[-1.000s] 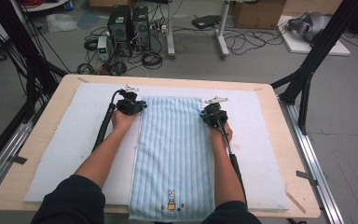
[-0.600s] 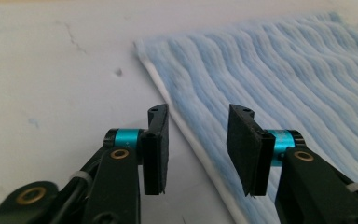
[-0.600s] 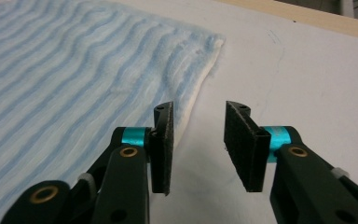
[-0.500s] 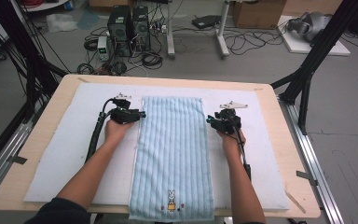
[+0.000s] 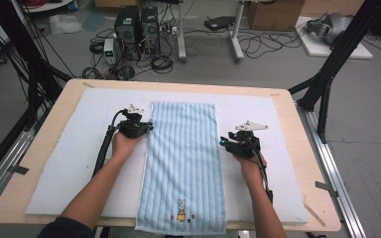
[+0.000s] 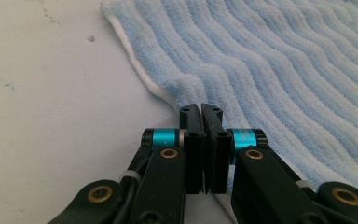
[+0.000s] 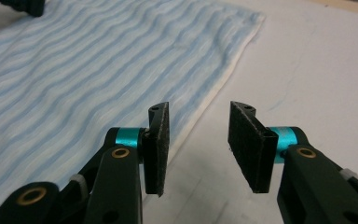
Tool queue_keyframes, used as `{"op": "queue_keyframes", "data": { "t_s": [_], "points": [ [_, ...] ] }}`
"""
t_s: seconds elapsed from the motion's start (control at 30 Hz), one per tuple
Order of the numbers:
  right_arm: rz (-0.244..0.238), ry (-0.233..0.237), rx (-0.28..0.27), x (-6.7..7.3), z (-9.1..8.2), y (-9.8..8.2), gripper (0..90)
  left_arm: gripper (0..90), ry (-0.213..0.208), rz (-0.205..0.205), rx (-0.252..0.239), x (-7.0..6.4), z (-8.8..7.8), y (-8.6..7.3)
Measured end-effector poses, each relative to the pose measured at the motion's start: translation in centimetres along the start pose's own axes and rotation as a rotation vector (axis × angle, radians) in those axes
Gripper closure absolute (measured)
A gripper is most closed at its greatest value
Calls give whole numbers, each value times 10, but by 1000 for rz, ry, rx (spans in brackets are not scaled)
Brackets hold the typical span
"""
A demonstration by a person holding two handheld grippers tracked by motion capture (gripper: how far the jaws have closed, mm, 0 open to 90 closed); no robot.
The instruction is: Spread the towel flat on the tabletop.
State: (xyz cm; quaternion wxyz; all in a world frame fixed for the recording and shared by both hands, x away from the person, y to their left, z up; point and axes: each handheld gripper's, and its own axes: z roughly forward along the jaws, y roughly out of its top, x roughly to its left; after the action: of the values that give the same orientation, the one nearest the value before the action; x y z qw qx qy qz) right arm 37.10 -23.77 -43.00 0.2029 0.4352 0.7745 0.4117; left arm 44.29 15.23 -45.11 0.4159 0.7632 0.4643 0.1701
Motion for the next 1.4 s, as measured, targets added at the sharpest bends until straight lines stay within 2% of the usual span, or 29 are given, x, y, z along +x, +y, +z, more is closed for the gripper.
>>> {"op": "queue_keyframes", "data": {
  "t_s": [0.03,0.1,0.17,0.23,0.27,0.37,0.43,0.5,0.57,0.67,0.7,0.8,0.87,0.97,1.03,1.07,1.13,1.23,1.4],
  "points": [
    [6,12,3,2,-1,-3,581,855,-2,1,4,1,-1,0],
    [-3,50,16,7,-1,-8,588,688,-15,-34,7,2,-2,0],
    [-29,84,63,12,2,-9,600,574,-24,-57,-3,1,-7,-1],
    [-49,106,86,17,6,-10,631,530,-45,-60,-11,0,-13,-4],
    [-59,112,94,18,8,-10,661,519,-50,-65,-30,-1,-17,-6],
    [-93,92,121,21,13,-12,728,519,-54,-47,-45,0,-27,-11],
    [-103,32,126,21,13,-11,690,514,-60,-56,-80,2,-33,-14],
    [-80,18,126,19,12,-11,675,486,-70,-63,-102,6,-39,-16],
    [-88,13,124,19,10,-11,654,468,-93,-72,-127,9,-44,-19],
    [-81,5,80,17,1,-9,589,428,-118,-64,-154,12,-51,-23],
    [-79,4,65,15,-1,-8,568,413,-123,-50,-164,13,-54,-24],
    [-60,-19,17,9,-12,-7,445,347,-145,-30,-201,13,-58,-25],
    [-61,-37,0,5,-18,-7,350,297,-165,-39,-221,13,-60,-24],
    [-57,-49,-14,-3,-24,-9,252,172,-173,-33,-227,10,-60,-27],
    [-41,-50,-18,-8,-27,-11,177,165,-188,-34,-232,7,-61,-28],
    [-38,-57,-21,-11,-28,-12,152,165,-187,-20,-234,5,-63,-28],
    [-44,-65,-29,-15,-31,-13,142,165,-193,8,-244,2,-66,-28],
    [-35,-47,-61,-20,-36,-13,126,168,-188,26,-239,2,-70,-32],
    [-34,-54,-86,-28,-43,-13,123,172,-187,5,-278,6,-75,-31]
  ]
}}
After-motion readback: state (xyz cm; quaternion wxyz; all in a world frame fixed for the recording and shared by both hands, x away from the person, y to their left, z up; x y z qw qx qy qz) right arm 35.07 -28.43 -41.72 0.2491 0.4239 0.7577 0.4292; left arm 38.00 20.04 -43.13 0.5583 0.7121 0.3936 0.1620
